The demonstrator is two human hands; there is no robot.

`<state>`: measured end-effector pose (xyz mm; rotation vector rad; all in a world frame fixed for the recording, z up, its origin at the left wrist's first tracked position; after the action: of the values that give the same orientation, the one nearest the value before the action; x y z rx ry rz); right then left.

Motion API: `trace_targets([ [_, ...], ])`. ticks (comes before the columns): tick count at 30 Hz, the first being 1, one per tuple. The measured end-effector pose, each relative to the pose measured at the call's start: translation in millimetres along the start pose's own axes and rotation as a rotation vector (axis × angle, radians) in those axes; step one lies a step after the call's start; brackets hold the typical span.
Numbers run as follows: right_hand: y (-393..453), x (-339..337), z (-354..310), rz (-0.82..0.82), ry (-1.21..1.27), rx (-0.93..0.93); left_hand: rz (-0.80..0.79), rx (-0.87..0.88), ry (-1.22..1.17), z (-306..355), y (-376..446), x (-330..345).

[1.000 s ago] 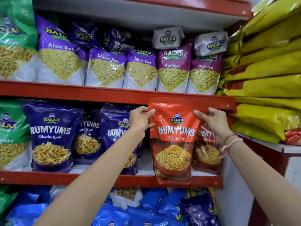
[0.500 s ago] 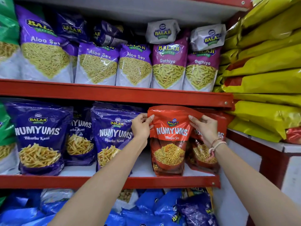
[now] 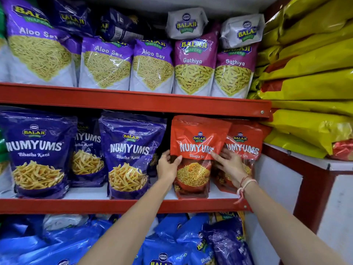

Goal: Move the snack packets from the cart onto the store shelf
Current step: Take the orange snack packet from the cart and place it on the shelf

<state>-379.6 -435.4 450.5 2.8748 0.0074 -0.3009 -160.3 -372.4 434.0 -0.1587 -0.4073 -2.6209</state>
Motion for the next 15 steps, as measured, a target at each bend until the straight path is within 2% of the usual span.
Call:
trace_targets([
  [3,-18.0,12.8,25.3,-0.093,0.011,0.067,-0.049,-0.153,0.025,-26.8,-7.4,1.8],
  [6,-25.7,24.4,49.8,-0.171,0.067,0.145,-0.155,-0.265,-0.057,-47.6,-8.2,5.9],
  [10,-39.4,36.6,51.5,-0.219,0.114,0.169,-0.283,-0.255,-0.109,-44.0,-18.0,6.7],
  [15,-42.5,32.3,58.1,-0.218,-0.095,0.147,-0.326,-0.238,-0.078,-31.7,-36.5,-1.0],
])
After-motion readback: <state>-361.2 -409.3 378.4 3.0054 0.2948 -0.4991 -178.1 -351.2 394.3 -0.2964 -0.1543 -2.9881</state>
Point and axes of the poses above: each hand's wrist, its own y-axis towards the middle knuckle, its own x-axis out of the palm, z = x × y, the point moved 7 cm from there along y, towards the middle knuckle, and after that the axes turned 9 degrees about -y, right-handed, at the moved point
